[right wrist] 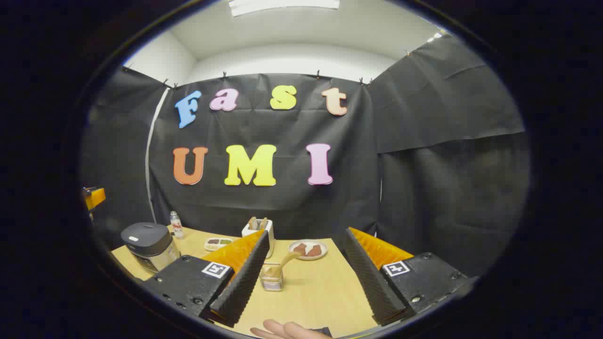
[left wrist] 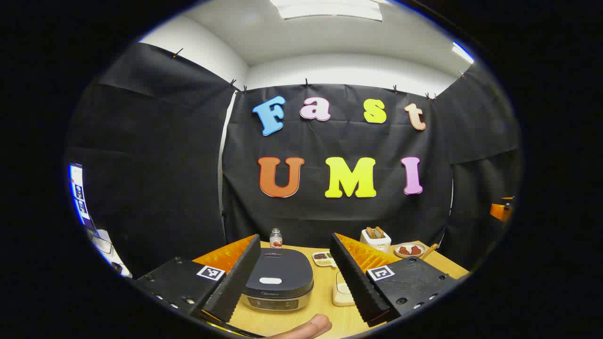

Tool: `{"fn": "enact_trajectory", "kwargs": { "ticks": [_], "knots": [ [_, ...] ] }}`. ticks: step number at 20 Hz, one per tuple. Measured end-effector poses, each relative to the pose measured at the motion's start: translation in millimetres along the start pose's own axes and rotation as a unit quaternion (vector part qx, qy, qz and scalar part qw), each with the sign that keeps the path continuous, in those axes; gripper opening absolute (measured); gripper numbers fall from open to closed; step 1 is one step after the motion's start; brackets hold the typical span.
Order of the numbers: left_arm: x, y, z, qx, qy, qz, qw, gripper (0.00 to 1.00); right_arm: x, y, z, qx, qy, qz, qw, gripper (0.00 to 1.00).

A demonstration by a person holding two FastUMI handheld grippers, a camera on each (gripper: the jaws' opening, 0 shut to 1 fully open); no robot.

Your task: Close the left gripper, press the button to open the rice cooker; take a wooden spoon from the chopstick holder with the right hand, scoop a spoonful of rice and pour it into the rice cooker, then put the wooden spoon back into the chopstick holder.

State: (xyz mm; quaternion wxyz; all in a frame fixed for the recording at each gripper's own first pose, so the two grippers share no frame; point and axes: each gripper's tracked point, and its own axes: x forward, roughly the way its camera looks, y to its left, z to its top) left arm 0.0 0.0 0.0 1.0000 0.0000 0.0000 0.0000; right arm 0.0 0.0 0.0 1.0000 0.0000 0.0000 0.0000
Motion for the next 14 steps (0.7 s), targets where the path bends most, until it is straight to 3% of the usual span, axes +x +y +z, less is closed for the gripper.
{"fn": "enact_trajectory", "kwargs": {
  "ticks": [3, 4, 5, 6, 10, 11, 14],
  "knots": [
    [3, 1, -4, 0.004, -0.001, 0.000, 1.000, 0.94, 2, -2, -2, -0.001, -0.001, -0.001, 1.000, 0.96],
    [6, 1, -7, 0.007, 0.003, -0.001, 1.000, 0.95, 3, -4, -4, 0.001, 0.000, -0.002, 1.000, 1.00],
    [8, 1, -11, 0.008, 0.006, -0.001, 1.000, 0.95, 3, -4, -6, 0.003, 0.001, 0.000, 1.000, 0.96],
    [8, 0, -11, 0.008, 0.008, -0.002, 1.000, 0.95, 4, -3, -8, 0.004, 0.003, 0.002, 1.000, 1.00],
    [12, 1, -18, 0.005, 0.018, -0.003, 1.000, 0.94, 4, -7, -12, 0.003, 0.002, 0.004, 1.000, 1.00],
    [14, 1, -19, 0.002, 0.020, -0.002, 1.000, 0.95, 4, -7, -12, 0.003, 0.001, 0.005, 1.000, 0.96],
    [17, 2, -19, -0.001, 0.023, -0.002, 1.000, 0.95, 5, -9, -11, 0.003, -0.005, 0.006, 1.000, 1.00]
  ]
}}
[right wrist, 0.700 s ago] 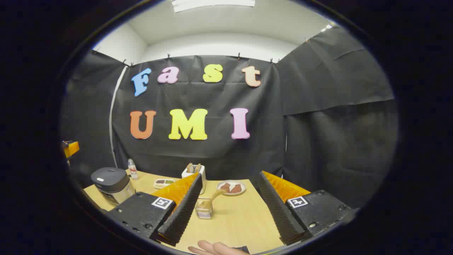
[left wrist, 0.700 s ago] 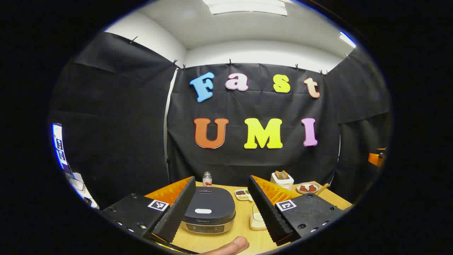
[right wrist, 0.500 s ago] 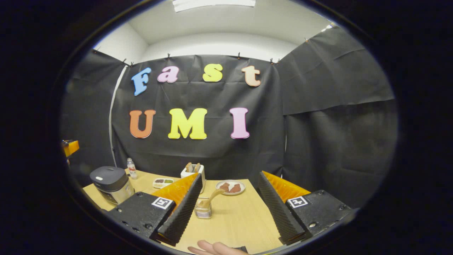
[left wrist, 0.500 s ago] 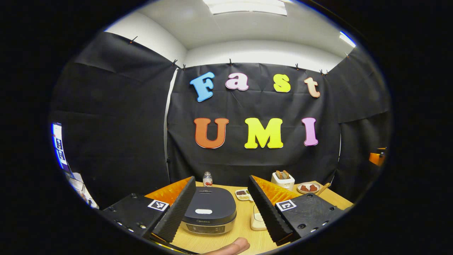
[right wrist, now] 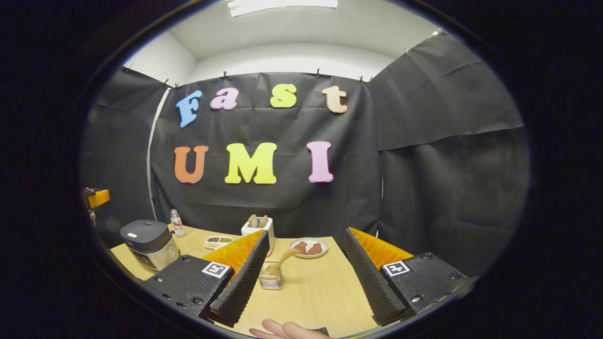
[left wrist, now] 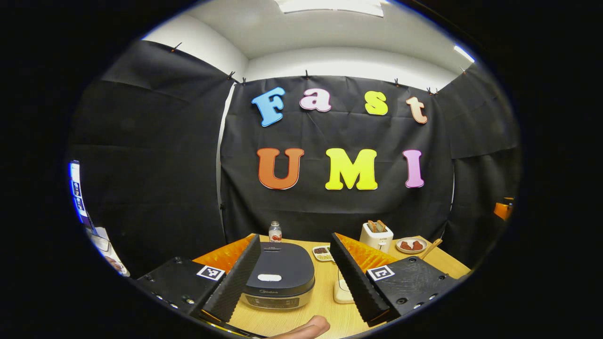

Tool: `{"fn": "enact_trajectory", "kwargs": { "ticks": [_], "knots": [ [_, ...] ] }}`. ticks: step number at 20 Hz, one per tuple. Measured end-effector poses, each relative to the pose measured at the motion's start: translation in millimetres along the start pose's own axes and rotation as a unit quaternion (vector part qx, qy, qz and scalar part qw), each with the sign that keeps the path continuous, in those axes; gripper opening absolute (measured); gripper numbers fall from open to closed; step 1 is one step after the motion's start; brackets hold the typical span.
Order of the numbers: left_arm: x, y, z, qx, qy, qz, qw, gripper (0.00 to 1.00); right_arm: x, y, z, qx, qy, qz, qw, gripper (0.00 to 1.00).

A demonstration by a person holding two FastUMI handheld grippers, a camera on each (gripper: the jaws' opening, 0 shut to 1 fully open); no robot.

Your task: Close the left gripper, press the button to open the rice cooker; take a wooden spoon from the chopstick holder with the right hand, scoop a spoonful of rice and pour it into the rice cooker, then put the wooden spoon back into the chopstick holder.

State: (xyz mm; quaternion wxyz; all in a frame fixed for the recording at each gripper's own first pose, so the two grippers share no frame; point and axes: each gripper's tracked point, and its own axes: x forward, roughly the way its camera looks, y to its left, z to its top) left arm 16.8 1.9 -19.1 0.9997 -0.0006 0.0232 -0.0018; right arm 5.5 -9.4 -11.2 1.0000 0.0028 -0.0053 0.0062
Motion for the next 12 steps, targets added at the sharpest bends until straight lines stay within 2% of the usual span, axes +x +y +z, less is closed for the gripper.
{"fn": "enact_trajectory", "kwargs": {
  "ticks": [1, 2, 4, 5, 6, 7, 8, 9, 10, 11, 12],
  "knots": [
    [4, 1, -2, 0.001, 0.002, 0.002, 1.000, 0.95, 0, -2, -1, -0.001, -0.001, -0.002, 1.000, 0.96],
    [6, 5, -4, 0.002, 0.004, 0.007, 1.000, 0.94, 0, -2, -2, 0.000, -0.002, -0.002, 1.000, 1.00],
    [15, 6, -12, 0.002, 0.015, 0.007, 1.000, 0.94, 1, 2, -7, -0.001, 0.002, 0.006, 1.000, 1.00],
    [20, 6, -18, 0.000, 0.028, 0.004, 1.000, 0.90, 1, 3, -10, -0.001, 0.004, 0.007, 1.000, 0.96],
    [24, 7, -27, -0.003, 0.043, 0.003, 0.999, 0.94, 1, 3, -13, -0.001, 0.005, 0.009, 1.000, 1.00],
    [30, 7, -37, -0.002, 0.060, -0.002, 0.998, 0.82, 0, 6, -13, -0.002, 0.003, 0.013, 1.000, 0.96],
    [32, 6, -46, 0.000, 0.074, -0.006, 0.997, 0.68, 0, 9, -16, -0.004, 0.000, 0.016, 1.000, 1.00],
    [37, 12, -56, 0.005, 0.091, 0.001, 0.996, 0.71, 0, 9, -17, -0.005, -0.001, 0.016, 1.000, 0.96],
    [40, 19, -64, 0.015, 0.106, 0.013, 0.994, 0.60, 0, 10, -21, -0.007, -0.002, 0.017, 1.000, 1.00],
    [46, 24, -69, 0.032, 0.109, 0.021, 0.993, 0.56, -1, 11, -23, -0.007, -0.002, 0.019, 1.000, 0.96],
    [54, 27, -78, 0.046, 0.119, 0.027, 0.992, 0.62, 0, 12, -26, -0.007, 0.000, 0.021, 1.000, 0.96]
  ]
}}
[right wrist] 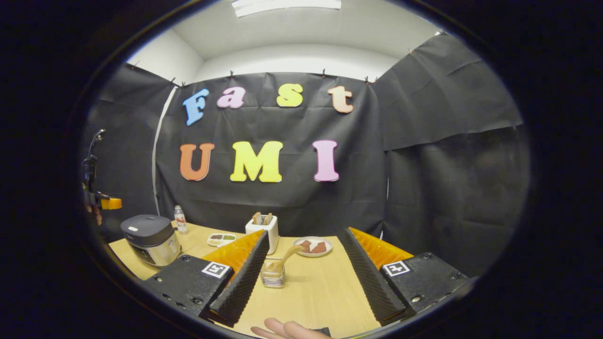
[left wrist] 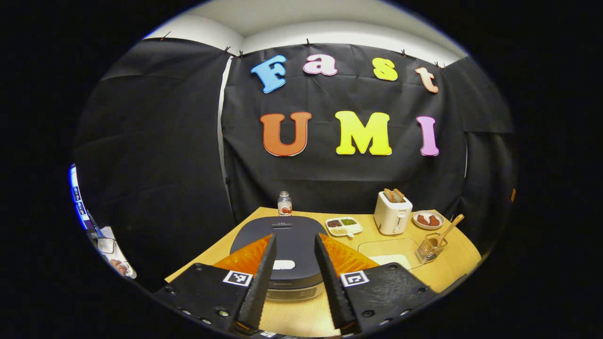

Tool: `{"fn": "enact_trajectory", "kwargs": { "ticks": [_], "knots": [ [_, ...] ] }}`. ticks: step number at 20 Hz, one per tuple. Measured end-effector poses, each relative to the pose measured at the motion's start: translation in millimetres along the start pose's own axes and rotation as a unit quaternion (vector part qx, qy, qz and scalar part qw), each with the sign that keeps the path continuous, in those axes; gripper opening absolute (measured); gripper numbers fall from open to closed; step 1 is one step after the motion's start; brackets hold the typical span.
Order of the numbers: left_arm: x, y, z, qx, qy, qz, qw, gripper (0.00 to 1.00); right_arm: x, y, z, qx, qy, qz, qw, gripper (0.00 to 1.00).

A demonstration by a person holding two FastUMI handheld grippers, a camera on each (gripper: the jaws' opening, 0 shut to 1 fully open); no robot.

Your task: Close the left gripper, press the button to open the rice cooker; take a wooden spoon from the chopstick holder with the right hand, scoop a spoonful of rice and pour it into the rice cooker, then put the wooden spoon back into the chopstick holder.

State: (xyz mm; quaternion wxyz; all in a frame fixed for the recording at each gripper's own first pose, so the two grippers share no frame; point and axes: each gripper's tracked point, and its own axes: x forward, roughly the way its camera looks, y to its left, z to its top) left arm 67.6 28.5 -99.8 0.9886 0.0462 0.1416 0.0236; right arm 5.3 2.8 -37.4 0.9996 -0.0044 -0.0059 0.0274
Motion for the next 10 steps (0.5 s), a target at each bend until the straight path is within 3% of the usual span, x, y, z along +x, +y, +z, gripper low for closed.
{"fn": "enact_trajectory", "kwargs": {
  "ticks": [1, 2, 9, 10],
  "knots": [
    [1, 1, -2, 0.011, 0.010, 0.004, 1.000, 0.55, 0, 1, -3, 0.001, 0.001, 0.002, 1.000, 0.96],
    [6, 3, -9, 0.016, 0.025, 0.014, 0.999, 0.28, 1, 1, -5, 0.001, 0.001, 0.004, 1.000, 0.96],
    [19, 16, -30, 0.010, 0.093, 0.036, 0.995, 0.27, 9, -3, -27, 0.011, 0.022, 0.005, 1.000, 0.96],
    [28, 17, -39, 0.005, 0.102, 0.032, 0.994, 0.00, 9, -4, -30, 0.014, 0.024, 0.005, 1.000, 1.00]
  ]
}}
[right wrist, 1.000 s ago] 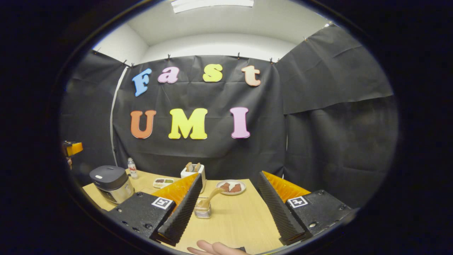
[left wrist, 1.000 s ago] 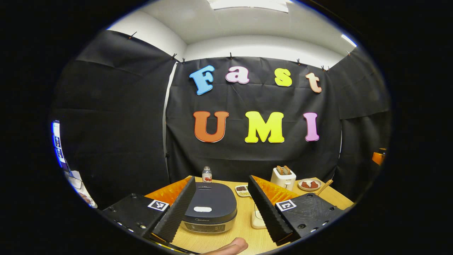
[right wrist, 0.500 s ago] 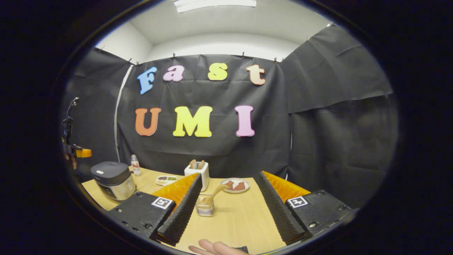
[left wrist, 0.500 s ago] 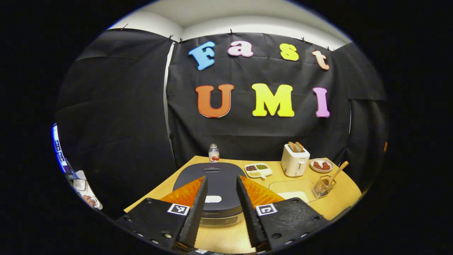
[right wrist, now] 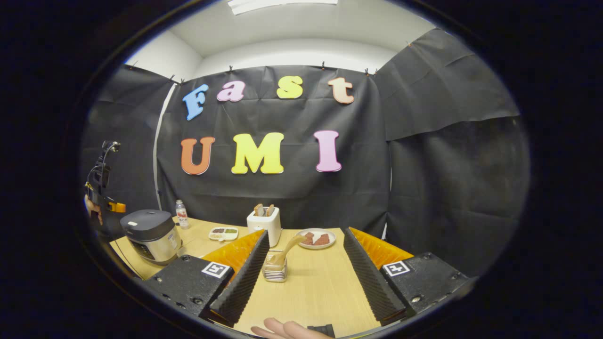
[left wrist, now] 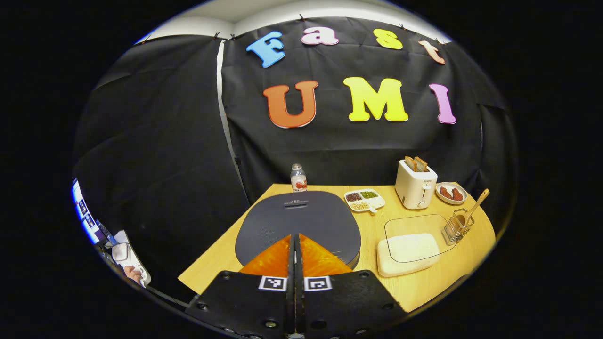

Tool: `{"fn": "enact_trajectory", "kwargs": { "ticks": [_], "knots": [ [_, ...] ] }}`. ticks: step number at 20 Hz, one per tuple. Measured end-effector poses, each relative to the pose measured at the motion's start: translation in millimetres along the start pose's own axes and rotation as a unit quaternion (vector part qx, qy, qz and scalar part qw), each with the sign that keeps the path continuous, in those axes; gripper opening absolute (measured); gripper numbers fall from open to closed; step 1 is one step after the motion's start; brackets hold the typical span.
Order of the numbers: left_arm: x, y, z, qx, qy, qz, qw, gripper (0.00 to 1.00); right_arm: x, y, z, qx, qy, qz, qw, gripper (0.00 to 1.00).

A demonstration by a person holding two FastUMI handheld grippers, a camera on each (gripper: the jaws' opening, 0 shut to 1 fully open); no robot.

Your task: Close the left gripper, press the button to open the rice cooker; take a wooden spoon from the chopstick holder with the right hand, scoop a spoonful of rice and pour it into the rice cooker, then put the wooden spoon back into the chopstick holder.

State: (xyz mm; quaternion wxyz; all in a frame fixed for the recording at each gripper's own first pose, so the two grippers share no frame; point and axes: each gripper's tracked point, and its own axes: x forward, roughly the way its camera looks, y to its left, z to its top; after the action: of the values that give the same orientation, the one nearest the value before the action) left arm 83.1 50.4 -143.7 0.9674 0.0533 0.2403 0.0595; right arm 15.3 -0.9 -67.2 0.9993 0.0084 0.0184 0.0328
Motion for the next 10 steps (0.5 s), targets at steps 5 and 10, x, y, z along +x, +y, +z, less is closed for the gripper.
{"fn": "enact_trajectory", "kwargs": {
  "ticks": [5, 10],
  "knots": [
    [21, 15, -21, 0.003, 0.050, 0.025, 0.998, 0.00, 2, -5, -5, 0.003, 0.007, -0.002, 1.000, 1.00],
    [31, 7, -31, -0.015, 0.072, 0.010, 0.997, 0.00, 0, -6, -6, 0.002, 0.006, -0.002, 1.000, 1.00]
  ]
}}
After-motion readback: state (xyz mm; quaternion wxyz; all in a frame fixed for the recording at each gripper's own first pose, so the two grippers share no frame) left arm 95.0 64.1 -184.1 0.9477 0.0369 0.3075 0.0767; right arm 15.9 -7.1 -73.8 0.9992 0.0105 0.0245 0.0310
